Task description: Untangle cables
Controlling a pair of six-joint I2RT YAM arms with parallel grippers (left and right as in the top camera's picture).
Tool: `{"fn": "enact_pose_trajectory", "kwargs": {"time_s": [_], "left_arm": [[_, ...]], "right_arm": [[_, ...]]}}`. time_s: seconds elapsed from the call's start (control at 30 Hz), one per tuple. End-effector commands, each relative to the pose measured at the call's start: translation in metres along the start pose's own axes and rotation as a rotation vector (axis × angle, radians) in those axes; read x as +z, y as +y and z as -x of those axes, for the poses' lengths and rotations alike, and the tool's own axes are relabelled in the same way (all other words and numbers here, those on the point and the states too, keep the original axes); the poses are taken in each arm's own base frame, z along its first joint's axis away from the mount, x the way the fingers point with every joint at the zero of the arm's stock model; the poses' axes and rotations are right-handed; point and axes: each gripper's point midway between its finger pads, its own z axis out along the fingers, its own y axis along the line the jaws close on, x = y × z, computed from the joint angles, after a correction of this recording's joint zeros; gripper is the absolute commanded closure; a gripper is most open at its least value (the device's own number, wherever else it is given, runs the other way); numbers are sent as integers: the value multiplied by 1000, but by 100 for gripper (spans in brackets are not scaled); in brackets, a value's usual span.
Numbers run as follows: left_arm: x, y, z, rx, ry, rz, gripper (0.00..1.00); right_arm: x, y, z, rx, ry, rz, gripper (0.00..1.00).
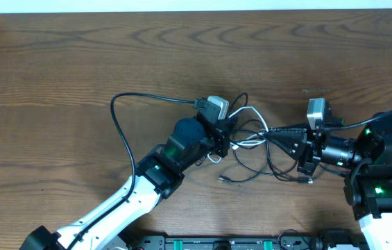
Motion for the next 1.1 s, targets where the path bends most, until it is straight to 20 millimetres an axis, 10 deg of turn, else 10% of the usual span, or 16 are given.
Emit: {"fn": "enact_pose_trajectory", "kwargs": {"time_s": [0.0, 0.47, 0.87, 0.97, 1.0, 1.07], "left_arm": [[-2, 0, 4, 23, -3, 13, 92], [-51, -40, 34, 197, -98, -70, 93], [-76, -81, 33, 231, -120, -180, 92], [-77, -85, 31, 235, -116, -191, 92], [-77, -85, 31, 235, -116, -193, 93], [-77, -85, 31, 235, -116, -192, 92]], "right_arm": [[-2, -12, 6, 3, -11, -92, 99], [-74, -136, -20, 123, 21, -955, 99], [-98, -152, -4, 47, -22, -1119, 96], [-97, -151, -7, 58, -13, -1110, 59], [-95, -150, -9, 70, -9, -1099, 27], [-90, -147, -14, 88, 8, -1062, 8]]}}
